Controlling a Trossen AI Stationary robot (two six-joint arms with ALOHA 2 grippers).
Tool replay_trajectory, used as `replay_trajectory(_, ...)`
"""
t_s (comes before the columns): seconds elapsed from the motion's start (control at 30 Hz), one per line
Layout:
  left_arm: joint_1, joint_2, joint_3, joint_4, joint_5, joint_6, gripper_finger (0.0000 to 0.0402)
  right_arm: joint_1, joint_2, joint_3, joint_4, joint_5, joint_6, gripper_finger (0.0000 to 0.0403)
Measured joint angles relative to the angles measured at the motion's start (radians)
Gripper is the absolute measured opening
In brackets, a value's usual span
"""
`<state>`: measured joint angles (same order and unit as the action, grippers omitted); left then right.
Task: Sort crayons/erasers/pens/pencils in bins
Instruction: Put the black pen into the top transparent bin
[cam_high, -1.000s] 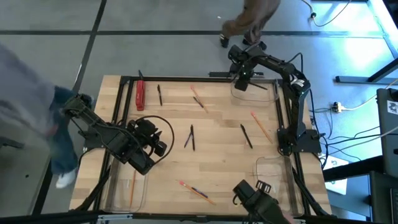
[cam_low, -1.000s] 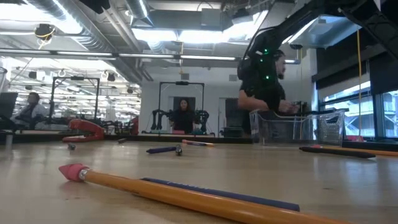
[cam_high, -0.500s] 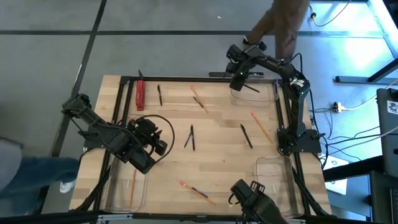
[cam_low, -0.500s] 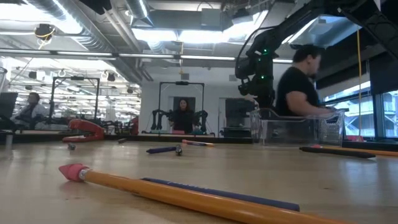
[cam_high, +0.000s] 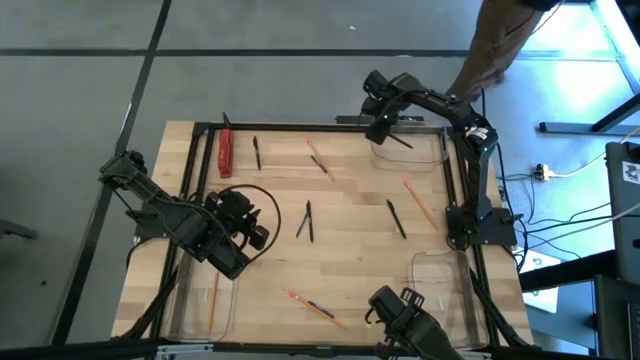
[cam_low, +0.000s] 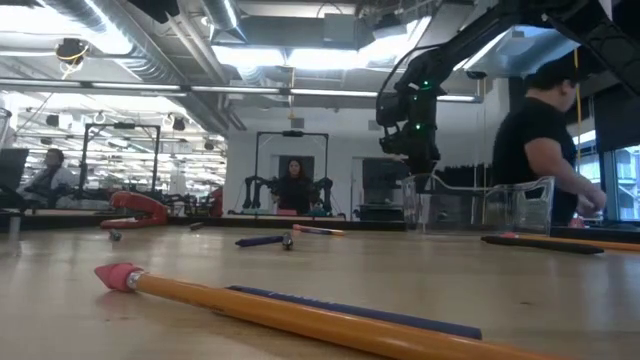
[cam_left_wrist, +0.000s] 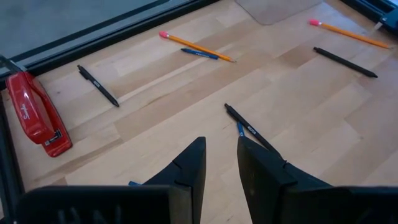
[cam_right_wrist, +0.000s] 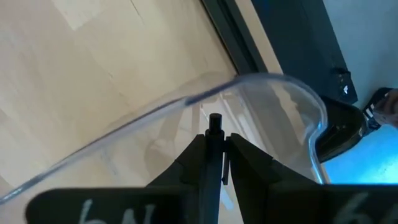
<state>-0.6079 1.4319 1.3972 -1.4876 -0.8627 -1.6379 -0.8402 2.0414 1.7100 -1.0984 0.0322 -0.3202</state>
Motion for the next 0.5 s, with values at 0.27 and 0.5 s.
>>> replay_trajectory(0.27,0.0,0.0,0.0,0.0,0.0,0.0,0.0085,0.0,0.038,0.0,0.008,0.0,0.002,0.0061)
replay_trajectory(0.5,0.0,0.0,0.0,0.0,0.0,0.0,0.0085,0.0,0.052,0.0,0.014,0.0,0.003,0.0061)
